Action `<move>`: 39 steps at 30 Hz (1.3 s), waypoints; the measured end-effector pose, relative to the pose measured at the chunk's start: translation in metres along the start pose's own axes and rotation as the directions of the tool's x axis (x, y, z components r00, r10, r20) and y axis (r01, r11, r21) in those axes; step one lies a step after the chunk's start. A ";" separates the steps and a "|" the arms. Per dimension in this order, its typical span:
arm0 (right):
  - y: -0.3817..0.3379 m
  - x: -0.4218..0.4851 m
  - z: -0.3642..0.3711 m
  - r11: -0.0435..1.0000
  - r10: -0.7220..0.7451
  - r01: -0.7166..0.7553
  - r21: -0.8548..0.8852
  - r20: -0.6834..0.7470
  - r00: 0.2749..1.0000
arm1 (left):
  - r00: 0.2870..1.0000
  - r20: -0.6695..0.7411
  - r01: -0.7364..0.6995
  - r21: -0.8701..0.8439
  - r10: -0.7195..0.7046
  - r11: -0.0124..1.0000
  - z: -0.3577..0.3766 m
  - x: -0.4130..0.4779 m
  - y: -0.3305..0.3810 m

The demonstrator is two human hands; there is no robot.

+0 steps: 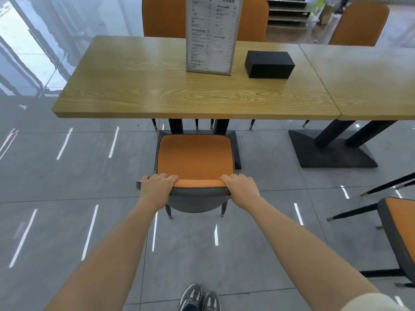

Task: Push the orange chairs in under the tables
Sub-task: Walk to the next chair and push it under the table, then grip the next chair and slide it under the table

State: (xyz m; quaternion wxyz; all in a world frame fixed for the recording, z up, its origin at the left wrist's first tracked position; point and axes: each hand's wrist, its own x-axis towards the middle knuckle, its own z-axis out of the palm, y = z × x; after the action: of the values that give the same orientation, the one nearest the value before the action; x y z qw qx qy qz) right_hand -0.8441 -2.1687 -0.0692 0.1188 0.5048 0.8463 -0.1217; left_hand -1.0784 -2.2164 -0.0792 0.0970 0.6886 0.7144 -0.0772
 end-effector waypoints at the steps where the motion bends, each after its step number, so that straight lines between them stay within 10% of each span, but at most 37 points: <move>1: -0.002 0.000 0.000 1.000 0.010 -0.010 0.002 0.000 1.000 | 1.000 0.012 -0.013 -0.005 0.013 1.000 -0.001 0.000 -0.001; 19: 0.015 -0.091 0.002 0.886 0.399 -0.357 0.295 -0.093 0.912 | 0.901 0.102 -0.419 -0.041 0.421 0.907 -0.036 0.007 0.106; 39: 0.305 -0.453 0.045 0.458 0.881 -0.780 0.428 -0.101 0.462 | 0.489 0.050 -0.867 0.133 0.871 0.480 -0.037 -0.070 0.595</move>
State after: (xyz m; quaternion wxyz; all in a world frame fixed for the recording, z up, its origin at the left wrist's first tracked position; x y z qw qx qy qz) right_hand -0.3615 -2.4172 0.0088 -0.0544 0.8807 0.4593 -0.1024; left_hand -0.4833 -2.2513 -0.0122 0.0656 0.9610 0.2623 -0.0589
